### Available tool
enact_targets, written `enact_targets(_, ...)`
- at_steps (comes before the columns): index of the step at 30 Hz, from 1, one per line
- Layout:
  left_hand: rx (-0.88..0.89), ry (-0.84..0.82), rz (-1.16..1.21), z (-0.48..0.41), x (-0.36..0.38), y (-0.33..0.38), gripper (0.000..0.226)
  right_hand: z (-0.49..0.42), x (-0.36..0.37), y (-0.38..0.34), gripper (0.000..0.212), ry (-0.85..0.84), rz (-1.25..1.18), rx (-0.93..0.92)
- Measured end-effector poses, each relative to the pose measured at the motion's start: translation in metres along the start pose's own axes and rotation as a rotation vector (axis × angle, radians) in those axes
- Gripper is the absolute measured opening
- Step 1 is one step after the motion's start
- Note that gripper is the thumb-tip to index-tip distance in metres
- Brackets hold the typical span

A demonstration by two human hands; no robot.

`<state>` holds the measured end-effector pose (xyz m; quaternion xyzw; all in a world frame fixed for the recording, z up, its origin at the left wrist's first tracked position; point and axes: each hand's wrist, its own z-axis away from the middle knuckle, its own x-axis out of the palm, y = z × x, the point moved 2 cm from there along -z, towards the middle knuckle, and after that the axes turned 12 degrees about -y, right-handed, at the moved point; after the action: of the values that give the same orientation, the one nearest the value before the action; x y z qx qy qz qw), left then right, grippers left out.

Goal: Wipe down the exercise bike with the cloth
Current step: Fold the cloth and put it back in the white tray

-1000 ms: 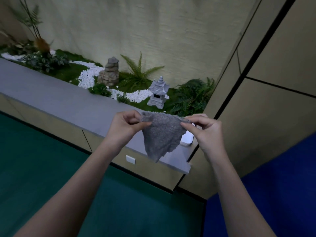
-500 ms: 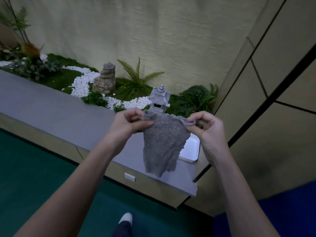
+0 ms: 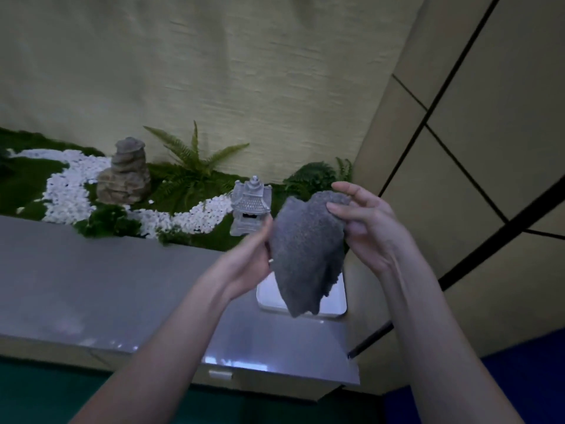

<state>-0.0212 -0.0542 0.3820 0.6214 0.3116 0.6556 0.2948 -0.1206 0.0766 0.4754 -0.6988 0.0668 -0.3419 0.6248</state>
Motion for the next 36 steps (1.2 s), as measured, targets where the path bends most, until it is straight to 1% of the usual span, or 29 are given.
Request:
enact_targets(1,-0.029,0.018,-0.020,-0.004,-0.004,-0.008,0.057,-0.006,-0.003,0.001,0.036,0.043,-0.006,0.009)
enact_targets(3,-0.027,0.039,-0.093,-0.014,-0.013,-0.021,0.041,-0.016,-0.015,0.002,0.031,0.145,-0.001,0.010)
enact_targets(7,-0.013,0.080,-0.270,-0.033,-0.017,-0.023,0.035,-0.032,-0.047,0.001,0.026,0.369,-0.060,-0.049)
enact_targets(9,-0.001,0.129,-0.331,-0.042,-0.016,-0.021,0.028,-0.039,-0.063,0.005,0.024,0.439,-0.081,-0.082)
enact_targets(10,0.014,0.144,-0.342,-0.047,-0.016,-0.019,0.026,-0.043,-0.069,0.009,0.023,0.458,-0.085,-0.097)
enact_targets(12,0.051,0.141,-0.272,-0.056,-0.015,-0.015,0.023,-0.052,-0.080,0.022,0.022,0.480,-0.115,-0.087)
enact_targets(13,0.060,0.130,-0.215,-0.061,-0.014,-0.012,0.022,-0.056,-0.084,0.032,0.026,0.478,-0.149,-0.049)
enact_targets(14,0.068,0.118,-0.169,-0.066,-0.015,-0.009,0.020,-0.059,-0.089,0.043,0.034,0.455,-0.181,0.018)
enact_targets(15,0.073,0.109,-0.136,-0.070,-0.015,-0.005,0.020,-0.062,-0.091,0.055,0.043,0.409,-0.193,0.115)
enact_targets(17,0.072,0.115,-0.099,-0.078,-0.019,0.002,0.025,-0.063,-0.094,0.079,0.051,0.311,-0.159,0.318)
enact_targets(18,0.070,0.127,-0.089,-0.082,-0.022,0.005,0.028,-0.063,-0.096,0.090,0.055,0.287,-0.154,0.383)
enact_targets(20,0.075,0.160,-0.083,-0.090,-0.028,0.010,0.033,-0.066,-0.101,0.109,0.066,0.259,-0.169,0.428)
enact_targets(22,0.084,0.184,-0.078,-0.100,-0.033,0.013,0.037,-0.073,-0.103,0.120,0.071,0.208,-0.193,0.408)
enact_targets(25,0.089,0.182,-0.089,-0.116,-0.040,0.018,0.036,-0.089,-0.108,0.117,0.069,0.131,-0.229,0.301)
enact_targets(27,0.092,0.164,-0.111,-0.127,-0.041,0.021,0.033,-0.098,-0.115,0.112,0.067,0.110,-0.168,0.269)
enact_targets(29,0.108,0.130,-0.129,-0.138,-0.042,0.024,0.030,-0.105,-0.124,0.110,0.071,0.126,-0.062,0.287)
enact_targets(30,0.114,0.110,-0.139,-0.143,-0.042,0.025,0.029,-0.107,-0.128,0.111,0.073,0.132,-0.055,0.281)
enact_targets(32,0.121,0.090,-0.159,-0.154,-0.041,0.025,0.030,-0.110,-0.136,0.108,0.072,0.130,-0.127,0.210)
enact_targets(36,0.101,0.080,-0.145,-0.168,-0.040,0.022,0.034,-0.120,-0.149,0.093,0.054,0.100,-0.328,0.091)
